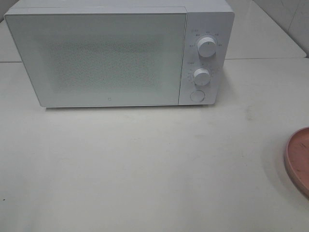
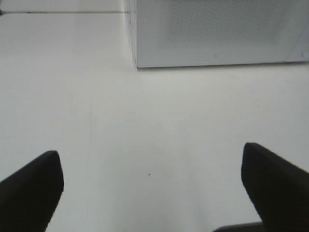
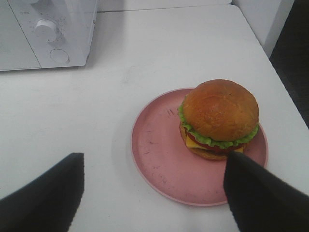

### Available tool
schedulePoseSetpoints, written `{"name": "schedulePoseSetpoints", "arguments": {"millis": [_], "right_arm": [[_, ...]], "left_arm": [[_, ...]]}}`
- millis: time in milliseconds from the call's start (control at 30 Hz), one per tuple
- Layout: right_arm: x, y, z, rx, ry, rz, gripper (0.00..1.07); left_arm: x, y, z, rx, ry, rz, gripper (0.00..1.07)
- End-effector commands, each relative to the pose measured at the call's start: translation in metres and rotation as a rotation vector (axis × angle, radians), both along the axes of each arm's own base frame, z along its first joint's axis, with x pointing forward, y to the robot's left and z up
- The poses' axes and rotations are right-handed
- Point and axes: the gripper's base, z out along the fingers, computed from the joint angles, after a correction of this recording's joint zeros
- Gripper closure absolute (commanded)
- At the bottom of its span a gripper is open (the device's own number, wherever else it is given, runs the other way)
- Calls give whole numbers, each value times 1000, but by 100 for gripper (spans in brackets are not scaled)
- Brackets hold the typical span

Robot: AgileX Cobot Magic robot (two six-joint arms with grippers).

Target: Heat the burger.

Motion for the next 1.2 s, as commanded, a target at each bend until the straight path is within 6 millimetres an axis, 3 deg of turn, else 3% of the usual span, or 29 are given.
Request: {"name": "schedulePoseSetpoints", "arguments": {"millis": [33,1200], "right_arm": [[-4,0,0,-6,-32,3,31],[-4,0,0,-6,-31,3,31]], "left_arm": [[-7,-1,1,-6,-63,43,12],[-7,-1,1,-8,-61,44,12]]}}
